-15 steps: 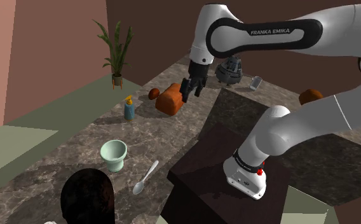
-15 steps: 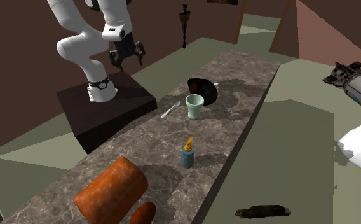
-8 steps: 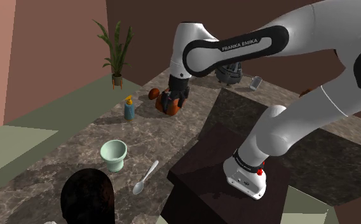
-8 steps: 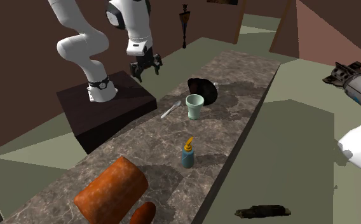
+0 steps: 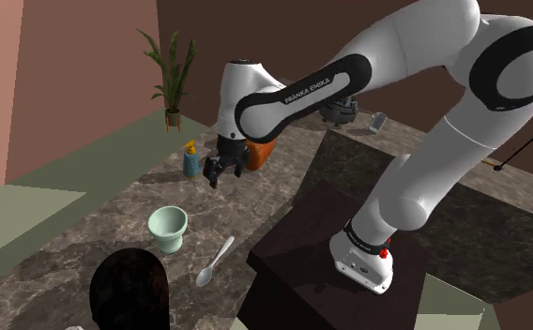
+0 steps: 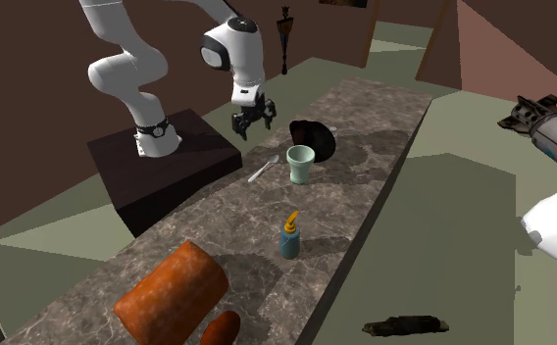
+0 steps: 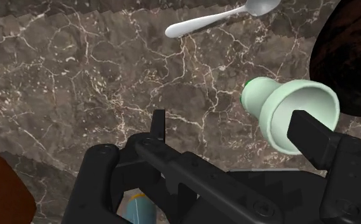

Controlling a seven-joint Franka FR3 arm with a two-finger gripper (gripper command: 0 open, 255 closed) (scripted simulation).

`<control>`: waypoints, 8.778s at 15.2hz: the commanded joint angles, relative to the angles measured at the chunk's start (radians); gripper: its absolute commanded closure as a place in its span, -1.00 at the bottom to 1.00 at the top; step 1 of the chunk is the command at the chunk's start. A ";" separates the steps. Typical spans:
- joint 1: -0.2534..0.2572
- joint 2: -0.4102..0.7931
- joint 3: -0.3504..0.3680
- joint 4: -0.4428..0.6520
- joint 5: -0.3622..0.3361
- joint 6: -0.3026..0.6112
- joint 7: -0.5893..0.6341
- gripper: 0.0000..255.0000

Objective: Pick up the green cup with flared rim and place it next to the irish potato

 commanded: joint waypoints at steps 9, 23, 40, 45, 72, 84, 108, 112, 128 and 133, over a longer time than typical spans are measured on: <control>0.080 0.405 0.018 0.244 -0.168 0.182 0.218 -1.00; 0.133 0.561 -0.014 0.306 -0.226 0.277 0.273 -1.00; 0.123 0.515 -0.003 0.303 -0.211 0.235 0.267 1.00; 0.113 0.461 0.010 0.304 -0.193 0.181 0.260 1.00; 0.081 0.231 0.040 0.406 -0.116 -0.141 0.238 1.00; -0.009 0.241 -0.029 0.487 -0.114 -0.230 0.085 1.00; -0.268 0.717 -0.204 1.219 -0.164 -0.536 -0.329 1.00; -0.269 0.723 -0.204 1.176 -0.165 -0.487 -0.332 1.00; -0.268 0.787 -0.207 1.063 -0.166 -0.311 -0.345 1.00; -0.268 0.816 -0.209 1.043 -0.167 -0.262 -0.349 1.00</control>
